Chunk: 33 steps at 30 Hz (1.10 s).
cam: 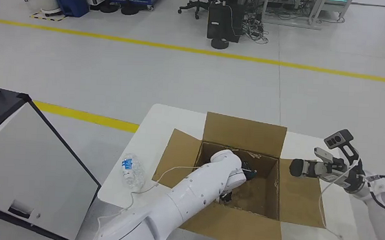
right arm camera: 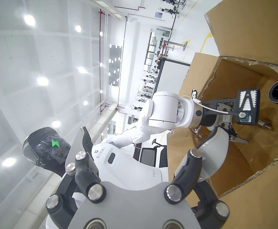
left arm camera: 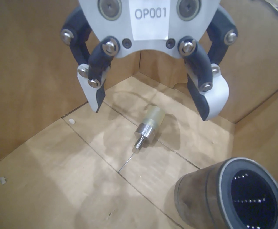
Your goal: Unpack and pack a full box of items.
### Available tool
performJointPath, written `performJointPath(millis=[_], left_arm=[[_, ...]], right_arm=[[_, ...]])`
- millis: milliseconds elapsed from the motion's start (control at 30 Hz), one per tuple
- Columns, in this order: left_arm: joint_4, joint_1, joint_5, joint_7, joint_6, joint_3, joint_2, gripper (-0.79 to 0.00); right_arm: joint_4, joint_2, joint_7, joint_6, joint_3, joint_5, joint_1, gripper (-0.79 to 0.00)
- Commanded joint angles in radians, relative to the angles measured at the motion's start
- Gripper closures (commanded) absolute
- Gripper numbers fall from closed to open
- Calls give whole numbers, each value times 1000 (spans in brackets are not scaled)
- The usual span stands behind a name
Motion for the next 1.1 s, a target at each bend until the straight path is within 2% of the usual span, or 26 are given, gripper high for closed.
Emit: performJointPath(millis=[0, 300, 367, 500, 633, 733, 967, 1067], left_arm=[[18, -8, -3, 12, -7, 7, -7, -610], [129, -54, -17, 69, -45, 38, -43, -579], [154, -62, -19, 76, -51, 47, -53, -610], [204, -78, -19, 103, -55, 59, -71, -542], [247, -91, -26, 129, -67, 68, -87, -529], [285, -99, -31, 140, -76, 73, -99, -480], [353, -116, -37, 168, -82, 81, -120, -508], [362, -119, -38, 179, -82, 86, -123, -486]], right_arm=[[0, 0, 0, 0, 0, 0, 0, -785], [0, 0, 0, 0, 0, 0, 0, -785], [0, 0, 0, 0, 0, 0, 0, -785], [0, 0, 0, 0, 0, 0, 0, -785], [0, 0, 0, 0, 0, 0, 0, -785], [0, 0, 0, 0, 0, 0, 0, -785], [0, 0, 0, 0, 0, 0, 0, -785], [0, 0, 0, 0, 0, 0, 0, -785]])
